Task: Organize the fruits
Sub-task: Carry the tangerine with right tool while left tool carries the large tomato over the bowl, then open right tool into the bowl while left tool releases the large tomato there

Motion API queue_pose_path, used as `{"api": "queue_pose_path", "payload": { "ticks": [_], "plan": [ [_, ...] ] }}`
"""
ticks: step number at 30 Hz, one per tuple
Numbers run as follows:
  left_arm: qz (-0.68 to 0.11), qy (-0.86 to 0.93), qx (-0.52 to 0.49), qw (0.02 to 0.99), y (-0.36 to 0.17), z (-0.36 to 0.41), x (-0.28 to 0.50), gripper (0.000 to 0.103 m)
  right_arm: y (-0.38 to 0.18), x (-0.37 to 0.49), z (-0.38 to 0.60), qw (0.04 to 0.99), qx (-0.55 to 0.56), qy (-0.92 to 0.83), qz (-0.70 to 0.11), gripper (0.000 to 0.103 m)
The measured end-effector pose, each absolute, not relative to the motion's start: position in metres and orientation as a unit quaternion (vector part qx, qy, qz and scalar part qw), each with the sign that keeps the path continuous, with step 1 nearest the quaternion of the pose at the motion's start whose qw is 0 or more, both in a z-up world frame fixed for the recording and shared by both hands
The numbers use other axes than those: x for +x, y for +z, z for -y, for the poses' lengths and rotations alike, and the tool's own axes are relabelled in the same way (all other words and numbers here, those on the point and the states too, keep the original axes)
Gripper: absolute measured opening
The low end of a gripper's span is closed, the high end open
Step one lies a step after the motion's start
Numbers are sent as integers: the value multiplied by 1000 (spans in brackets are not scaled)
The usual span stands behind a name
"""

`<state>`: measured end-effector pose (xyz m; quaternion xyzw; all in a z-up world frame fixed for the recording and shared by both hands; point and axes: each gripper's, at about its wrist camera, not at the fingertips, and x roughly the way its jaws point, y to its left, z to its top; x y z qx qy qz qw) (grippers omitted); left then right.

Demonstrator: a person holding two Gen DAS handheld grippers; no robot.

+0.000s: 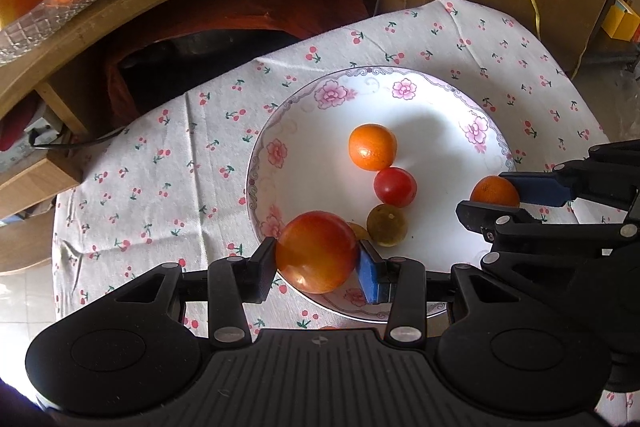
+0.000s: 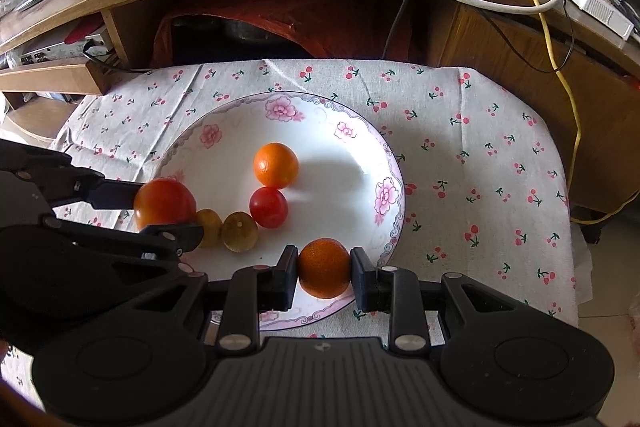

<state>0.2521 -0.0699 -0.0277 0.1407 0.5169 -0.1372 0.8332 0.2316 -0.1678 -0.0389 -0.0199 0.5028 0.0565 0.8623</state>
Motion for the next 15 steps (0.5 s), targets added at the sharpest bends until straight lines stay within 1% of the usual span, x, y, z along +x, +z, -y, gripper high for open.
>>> {"api": "queue_pose_path", "payload": {
  "ticks": [15],
  "plan": [
    [-506, -128, 145, 841, -25, 70, 250, 55, -36, 232, 171, 866, -6, 54, -496, 30]
  ]
}}
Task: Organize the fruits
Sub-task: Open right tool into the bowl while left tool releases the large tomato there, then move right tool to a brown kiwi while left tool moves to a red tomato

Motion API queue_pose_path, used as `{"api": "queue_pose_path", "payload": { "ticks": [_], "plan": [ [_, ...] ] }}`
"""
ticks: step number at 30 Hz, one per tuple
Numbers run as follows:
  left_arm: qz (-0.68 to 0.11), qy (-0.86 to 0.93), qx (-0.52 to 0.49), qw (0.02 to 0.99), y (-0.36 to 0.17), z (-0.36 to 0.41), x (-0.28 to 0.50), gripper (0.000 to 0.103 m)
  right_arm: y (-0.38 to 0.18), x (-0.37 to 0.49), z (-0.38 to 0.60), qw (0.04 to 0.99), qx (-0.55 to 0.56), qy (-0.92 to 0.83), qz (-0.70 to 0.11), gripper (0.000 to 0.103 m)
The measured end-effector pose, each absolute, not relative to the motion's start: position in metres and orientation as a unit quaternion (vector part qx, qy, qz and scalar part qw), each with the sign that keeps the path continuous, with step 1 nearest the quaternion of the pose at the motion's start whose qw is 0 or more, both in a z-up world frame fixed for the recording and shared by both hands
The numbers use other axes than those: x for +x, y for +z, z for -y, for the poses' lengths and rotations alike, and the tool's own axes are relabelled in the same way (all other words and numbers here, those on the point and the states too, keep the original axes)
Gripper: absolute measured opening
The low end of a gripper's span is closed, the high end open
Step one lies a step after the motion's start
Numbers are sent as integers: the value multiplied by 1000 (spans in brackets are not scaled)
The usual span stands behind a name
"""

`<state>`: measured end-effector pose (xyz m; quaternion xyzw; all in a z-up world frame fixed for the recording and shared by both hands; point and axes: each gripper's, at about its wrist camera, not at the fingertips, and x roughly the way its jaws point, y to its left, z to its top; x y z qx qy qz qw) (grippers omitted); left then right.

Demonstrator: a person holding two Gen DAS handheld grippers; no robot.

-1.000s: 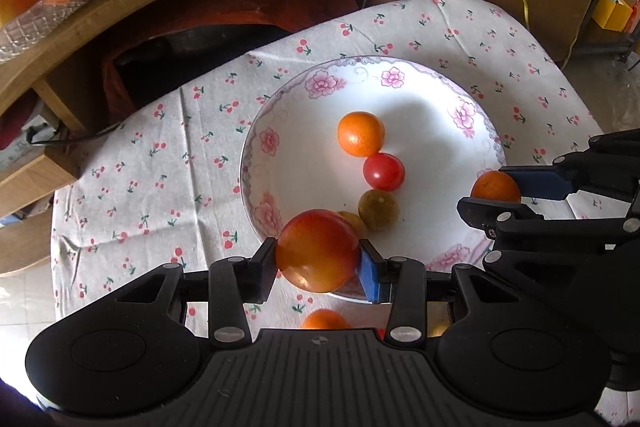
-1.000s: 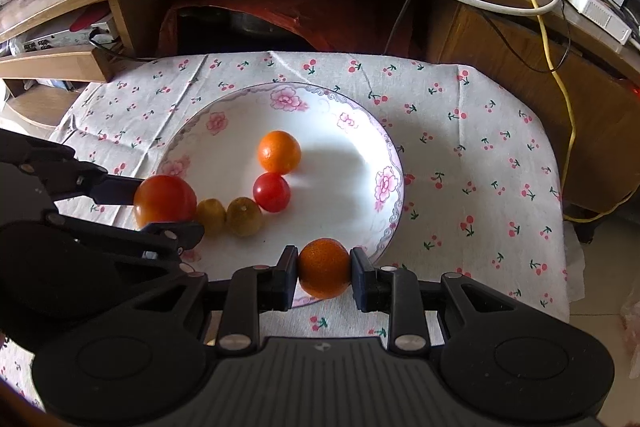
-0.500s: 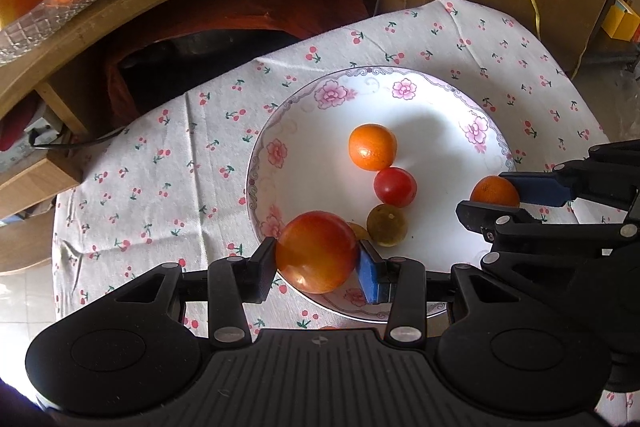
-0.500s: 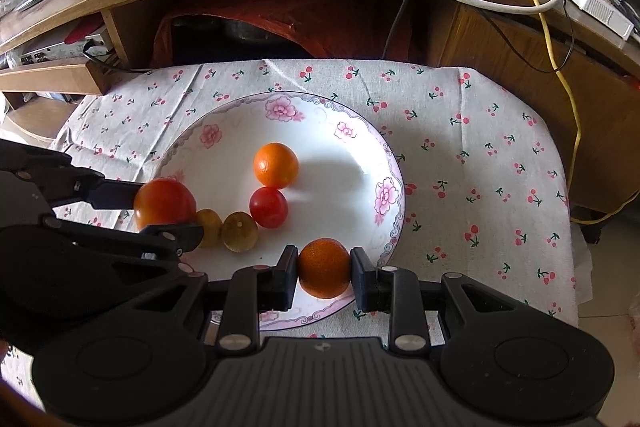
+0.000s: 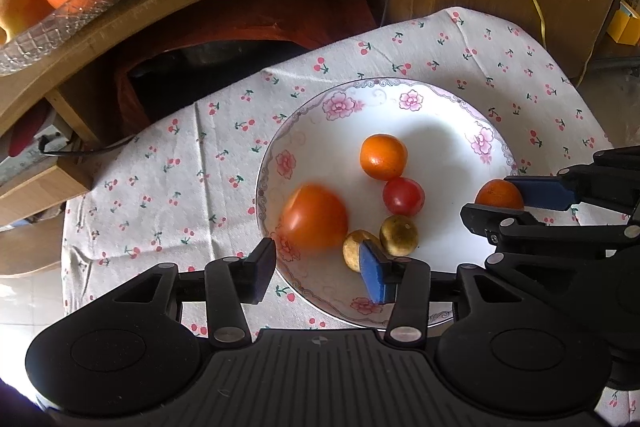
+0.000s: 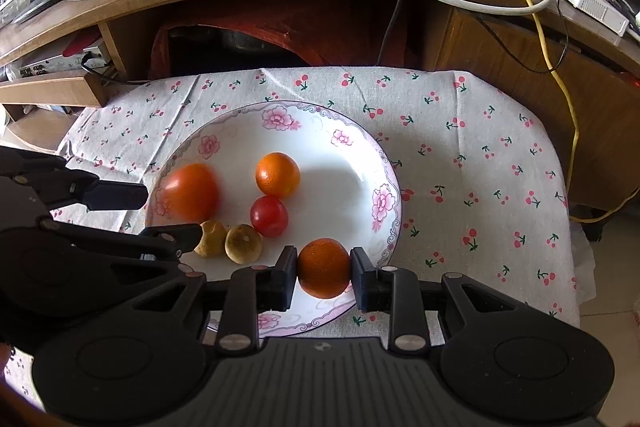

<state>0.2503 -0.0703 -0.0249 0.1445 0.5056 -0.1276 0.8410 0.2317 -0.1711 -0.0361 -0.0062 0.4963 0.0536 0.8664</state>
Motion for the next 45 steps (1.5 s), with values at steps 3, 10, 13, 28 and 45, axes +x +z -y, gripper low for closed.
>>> {"api": "queue_pose_path", "payload": {
  "ticks": [3, 10, 13, 28, 45],
  "plan": [
    [-504, -126, 141, 843, -24, 68, 250, 57, -34, 232, 172, 867, -2, 53, -495, 32],
    [-499, -124, 142, 846, -20, 66, 248, 59, -31, 231, 173, 870, 2, 54, -490, 33],
    [-498, -124, 143, 846, -19, 66, 247, 59, -30, 229, 173, 870, 1, 55, -490, 33],
    [-491, -124, 151, 849, -9, 61, 225, 60, -20, 207, 162, 872, -16, 57, -487, 33],
    [-510, -137, 143, 837, -12, 38, 184, 59, -21, 167, 141, 858, -22, 82, -506, 33]
  ]
}}
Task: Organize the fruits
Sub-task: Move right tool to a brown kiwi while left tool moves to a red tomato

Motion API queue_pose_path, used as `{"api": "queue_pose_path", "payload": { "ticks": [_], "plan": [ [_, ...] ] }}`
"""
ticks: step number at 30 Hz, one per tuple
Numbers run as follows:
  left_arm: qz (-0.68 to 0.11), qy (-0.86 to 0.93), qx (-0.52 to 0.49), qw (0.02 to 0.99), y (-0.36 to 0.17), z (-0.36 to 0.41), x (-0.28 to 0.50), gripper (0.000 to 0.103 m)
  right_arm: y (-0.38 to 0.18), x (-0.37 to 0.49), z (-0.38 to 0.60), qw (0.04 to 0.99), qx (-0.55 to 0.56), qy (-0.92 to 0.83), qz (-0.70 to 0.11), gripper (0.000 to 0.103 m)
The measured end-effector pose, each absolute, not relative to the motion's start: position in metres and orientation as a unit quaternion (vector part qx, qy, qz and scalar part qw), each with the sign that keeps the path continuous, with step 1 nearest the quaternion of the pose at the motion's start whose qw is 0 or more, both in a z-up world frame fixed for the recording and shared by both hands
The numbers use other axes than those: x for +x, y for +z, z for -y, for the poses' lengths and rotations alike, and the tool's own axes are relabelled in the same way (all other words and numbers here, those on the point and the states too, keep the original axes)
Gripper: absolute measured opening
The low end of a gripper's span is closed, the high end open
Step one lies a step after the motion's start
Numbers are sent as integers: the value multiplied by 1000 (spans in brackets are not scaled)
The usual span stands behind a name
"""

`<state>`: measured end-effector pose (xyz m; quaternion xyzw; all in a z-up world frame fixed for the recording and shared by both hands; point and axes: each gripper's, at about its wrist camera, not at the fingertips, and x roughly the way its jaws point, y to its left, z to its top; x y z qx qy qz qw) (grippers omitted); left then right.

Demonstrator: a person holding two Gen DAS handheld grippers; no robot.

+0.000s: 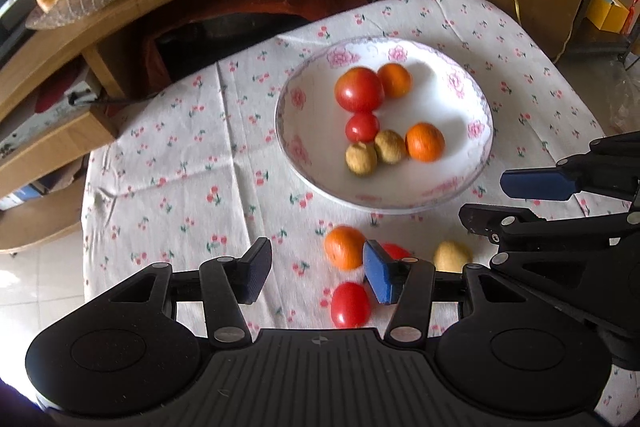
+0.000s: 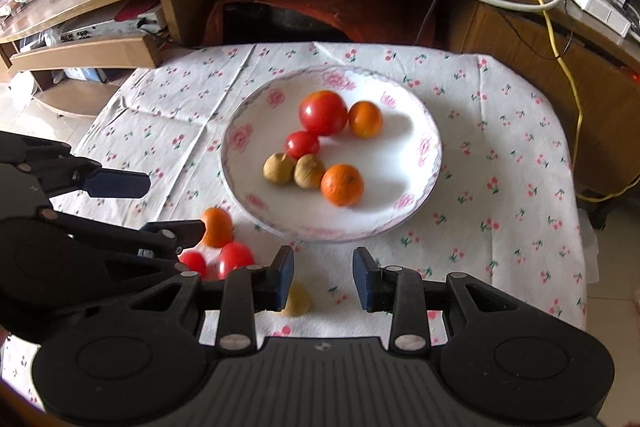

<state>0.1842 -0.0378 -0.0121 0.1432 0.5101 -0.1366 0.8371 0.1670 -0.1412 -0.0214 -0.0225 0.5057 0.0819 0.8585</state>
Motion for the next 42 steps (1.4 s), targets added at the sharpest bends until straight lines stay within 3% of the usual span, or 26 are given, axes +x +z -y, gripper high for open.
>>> {"api": "queue_pose_path", "payload": {
  "ticks": [7, 14, 27, 30, 42],
  "plan": [
    [-526, -141, 147, 826, -22, 32, 176, 60, -32, 160, 134, 846, -29, 94, -523, 33],
    [-530, -144, 137, 824, -27, 22, 175, 67, -42, 162, 130, 832, -39, 110, -543, 34],
    [-541, -142, 123, 820, -33, 12, 178, 68, -65, 179, 123, 816, -31, 114, -566, 34],
    [-545, -146, 119, 817, -35, 13, 179, 68, -64, 180, 123, 814, -32, 119, -568, 29],
    [-559, -169, 108, 804, -40, 27, 176, 66, -53, 171, 141, 823, -45, 97, -558, 28]
  ]
}}
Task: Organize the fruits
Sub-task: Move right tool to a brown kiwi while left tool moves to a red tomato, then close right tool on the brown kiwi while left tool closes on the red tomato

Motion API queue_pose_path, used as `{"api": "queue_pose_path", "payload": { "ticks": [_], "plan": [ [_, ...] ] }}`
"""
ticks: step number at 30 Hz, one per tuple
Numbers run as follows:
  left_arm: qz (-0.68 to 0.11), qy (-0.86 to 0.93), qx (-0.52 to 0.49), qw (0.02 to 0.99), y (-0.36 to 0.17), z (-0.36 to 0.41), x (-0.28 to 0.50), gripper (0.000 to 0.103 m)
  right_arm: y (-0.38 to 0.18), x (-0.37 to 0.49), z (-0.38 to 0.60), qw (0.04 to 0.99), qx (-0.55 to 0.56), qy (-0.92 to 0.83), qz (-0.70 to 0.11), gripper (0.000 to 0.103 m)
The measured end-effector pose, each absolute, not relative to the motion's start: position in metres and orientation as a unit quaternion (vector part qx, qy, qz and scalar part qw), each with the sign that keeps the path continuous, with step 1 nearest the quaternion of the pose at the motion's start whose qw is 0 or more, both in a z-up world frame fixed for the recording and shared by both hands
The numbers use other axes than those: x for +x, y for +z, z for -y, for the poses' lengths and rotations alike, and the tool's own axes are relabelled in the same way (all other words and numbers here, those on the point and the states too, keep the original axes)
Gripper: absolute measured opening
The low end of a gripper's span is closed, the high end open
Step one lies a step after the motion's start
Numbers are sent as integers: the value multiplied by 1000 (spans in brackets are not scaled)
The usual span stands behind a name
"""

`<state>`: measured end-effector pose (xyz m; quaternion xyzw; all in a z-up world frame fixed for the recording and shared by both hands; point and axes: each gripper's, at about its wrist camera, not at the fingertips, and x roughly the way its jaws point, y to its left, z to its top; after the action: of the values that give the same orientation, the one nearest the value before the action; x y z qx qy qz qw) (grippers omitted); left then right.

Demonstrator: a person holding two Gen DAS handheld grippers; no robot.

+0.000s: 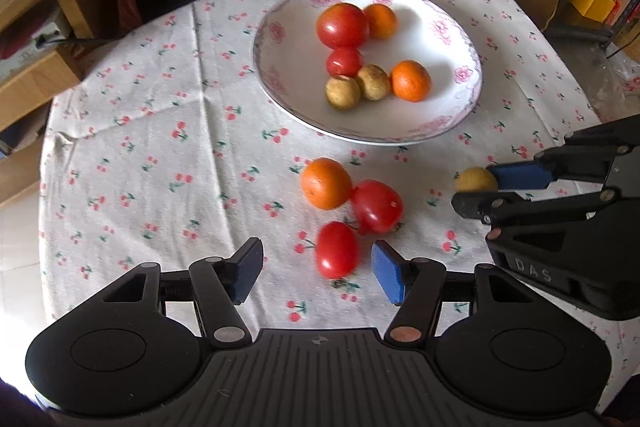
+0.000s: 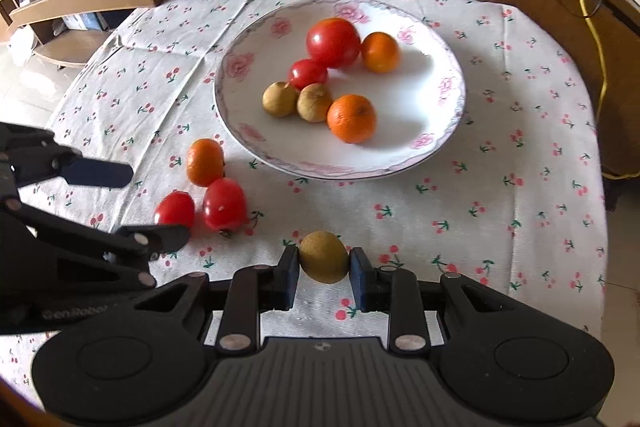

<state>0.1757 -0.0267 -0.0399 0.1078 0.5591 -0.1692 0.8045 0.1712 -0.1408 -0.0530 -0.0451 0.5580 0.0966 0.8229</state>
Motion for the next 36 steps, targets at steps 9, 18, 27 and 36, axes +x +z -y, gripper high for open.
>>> {"api": "queue_pose_path", "payload": {
  "ticks": [9, 18, 27, 36],
  "plan": [
    [-575, -161, 104, 796, -54, 29, 176, 47, -56, 171, 146, 821, -43, 94, -561, 28],
    [-569, -165, 112, 798, -54, 36, 176, 44, -58, 172, 145, 819, -46, 94, -564, 28],
    [-555, -168, 132, 804, -55, 44, 173, 34, -58, 170, 145, 820, -50, 94, -563, 28],
    [-555, -175, 136, 802, -48, 37, 153, 34, -55, 157, 145, 818, -65, 105, -561, 28]
  ]
}}
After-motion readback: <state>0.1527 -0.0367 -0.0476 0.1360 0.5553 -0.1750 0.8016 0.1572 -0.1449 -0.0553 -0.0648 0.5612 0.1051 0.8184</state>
